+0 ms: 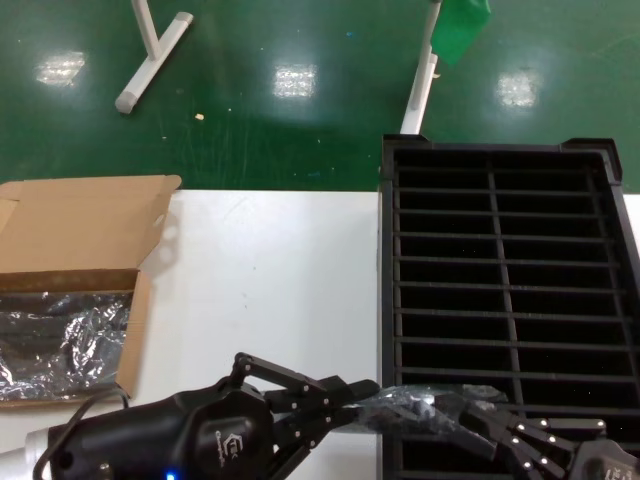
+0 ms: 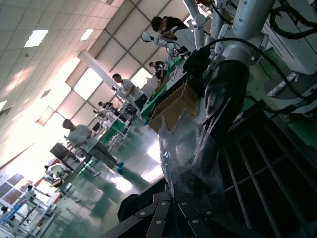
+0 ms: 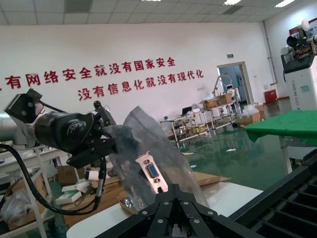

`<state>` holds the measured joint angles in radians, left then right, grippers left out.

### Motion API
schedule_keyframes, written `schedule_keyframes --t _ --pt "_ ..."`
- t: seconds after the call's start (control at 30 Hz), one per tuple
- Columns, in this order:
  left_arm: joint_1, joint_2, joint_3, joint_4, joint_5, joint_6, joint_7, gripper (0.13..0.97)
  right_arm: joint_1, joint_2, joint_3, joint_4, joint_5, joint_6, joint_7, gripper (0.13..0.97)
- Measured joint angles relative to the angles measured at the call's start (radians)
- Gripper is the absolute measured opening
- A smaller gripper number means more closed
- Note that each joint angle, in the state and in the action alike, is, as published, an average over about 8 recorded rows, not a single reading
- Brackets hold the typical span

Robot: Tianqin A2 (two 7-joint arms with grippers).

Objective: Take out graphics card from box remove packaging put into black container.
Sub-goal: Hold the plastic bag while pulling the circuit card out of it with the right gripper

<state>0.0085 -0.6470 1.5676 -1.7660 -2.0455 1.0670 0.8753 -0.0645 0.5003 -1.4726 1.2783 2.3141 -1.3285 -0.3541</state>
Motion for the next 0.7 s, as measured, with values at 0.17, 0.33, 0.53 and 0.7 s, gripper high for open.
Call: schedule_keyframes --t 0.17,0.33,0.53,0.7 --pt "0.020 -0.006 -0.011 -0.006 -0.009 0.008 -0.003 0.142 0.005 -0.001 -0.006 0.003 -0.003 0.001 0.001 0.147" --pt "0.032 -0.009 -0.021 -0.007 -0.017 0.018 0.000 0.142 0.003 -0.001 -0.012 0.005 -0.010 0.001 -0.006 0.147" --pt "0.034 -0.007 -0.026 -0.005 -0.023 0.027 0.006 0.142 -0.006 -0.004 -0.022 0.019 -0.019 0.004 -0.013 0.147" --pt "0.033 -0.001 -0.027 -0.001 -0.027 0.034 0.010 0.142 -0.014 -0.009 -0.029 0.039 -0.020 0.012 -0.009 0.147"
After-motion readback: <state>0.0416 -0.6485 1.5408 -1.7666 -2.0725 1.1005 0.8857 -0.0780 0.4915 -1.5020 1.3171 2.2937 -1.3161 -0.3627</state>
